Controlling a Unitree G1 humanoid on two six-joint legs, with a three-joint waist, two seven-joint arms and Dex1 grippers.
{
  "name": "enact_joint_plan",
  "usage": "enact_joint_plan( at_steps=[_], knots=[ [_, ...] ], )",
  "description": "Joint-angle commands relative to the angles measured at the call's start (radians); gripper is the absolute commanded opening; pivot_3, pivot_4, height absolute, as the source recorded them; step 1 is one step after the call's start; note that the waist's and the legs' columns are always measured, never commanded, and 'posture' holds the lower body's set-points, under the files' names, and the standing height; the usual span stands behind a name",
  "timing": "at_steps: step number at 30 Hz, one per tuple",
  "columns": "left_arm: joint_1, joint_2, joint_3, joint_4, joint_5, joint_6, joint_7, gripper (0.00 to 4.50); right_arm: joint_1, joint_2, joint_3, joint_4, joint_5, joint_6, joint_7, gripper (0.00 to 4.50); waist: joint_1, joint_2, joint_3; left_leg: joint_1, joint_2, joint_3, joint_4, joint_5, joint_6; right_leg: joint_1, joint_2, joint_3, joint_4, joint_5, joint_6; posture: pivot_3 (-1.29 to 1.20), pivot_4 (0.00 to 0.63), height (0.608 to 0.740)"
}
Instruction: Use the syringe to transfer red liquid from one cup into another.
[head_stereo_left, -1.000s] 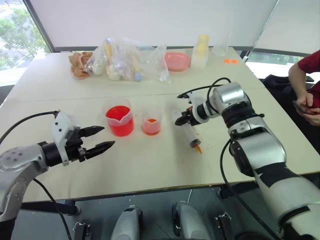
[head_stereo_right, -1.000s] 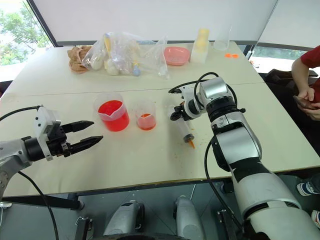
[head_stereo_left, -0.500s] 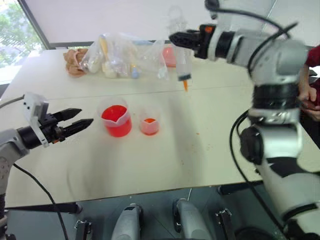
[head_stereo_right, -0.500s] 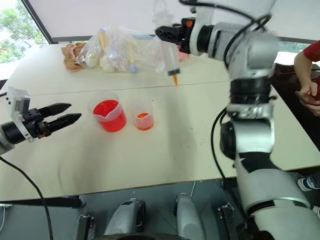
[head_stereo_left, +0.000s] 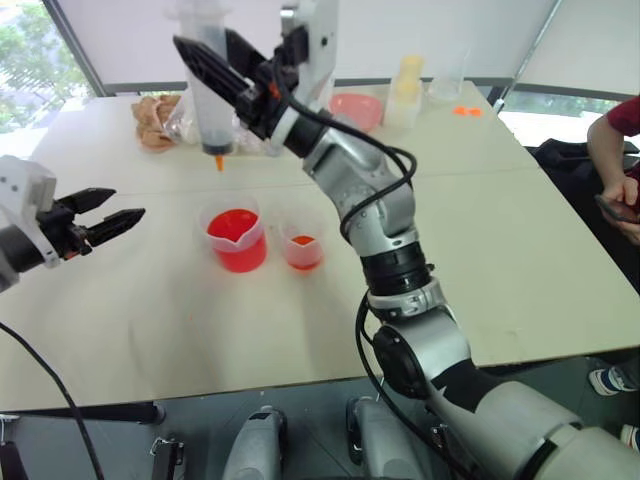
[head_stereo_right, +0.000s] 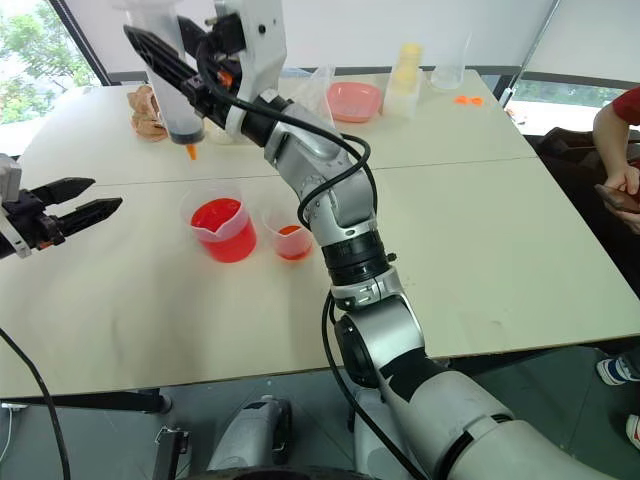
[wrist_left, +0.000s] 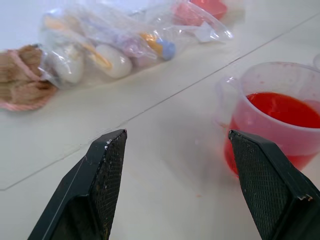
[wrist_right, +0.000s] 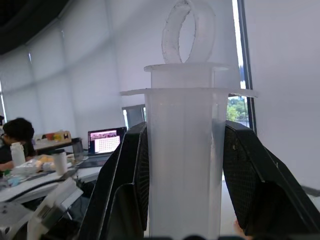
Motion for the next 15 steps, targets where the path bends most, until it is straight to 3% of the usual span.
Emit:
enact_joint_plan(
  at_steps=[1, 9, 15],
  knots=[
    [-0.072, 0.025, 0.049, -0.027, 0.003, -0.037, 0.036, 3.42, 0.08, 0.027, 0.073, -0.033, -0.022, -0.083, 0.041, 1.52, 0.001, 0.0, 0.0, 0.0, -0.001, 0.0, 0.0, 0.0, 0.0, 0.0, 0.0, 0.0, 0.0, 0.0, 0.0, 0.0, 0.15, 0.74],
    [-0.175, 0.067, 0.054, -0.152, -0.194, 0.166, -0.032, 3.42, 0.144, 0.026, 0.174, 0.176, -0.144, -0.3, 0.053, 1.52, -0.008, -0.001, 0.0, 0.0, -0.002, 0.001, 0.0, 0.0, -0.001, 0.0, 0.001, 0.0, 0.0, 0.0, 0.0, 0.0, 0.15, 0.74],
    [-0.229, 0.085, -0.009, -0.155, -0.177, 0.167, -0.064, 3.42, 0.139, 0.028, 0.187, 0.239, -0.174, -0.381, 0.05, 1.52, -0.011, 0.0, 0.0, 0.0, -0.002, 0.001, 0.0, 0.001, -0.001, 0.0, 0.002, 0.0, 0.001, 0.0, 0.0, 0.0, 0.15, 0.74]
  ],
)
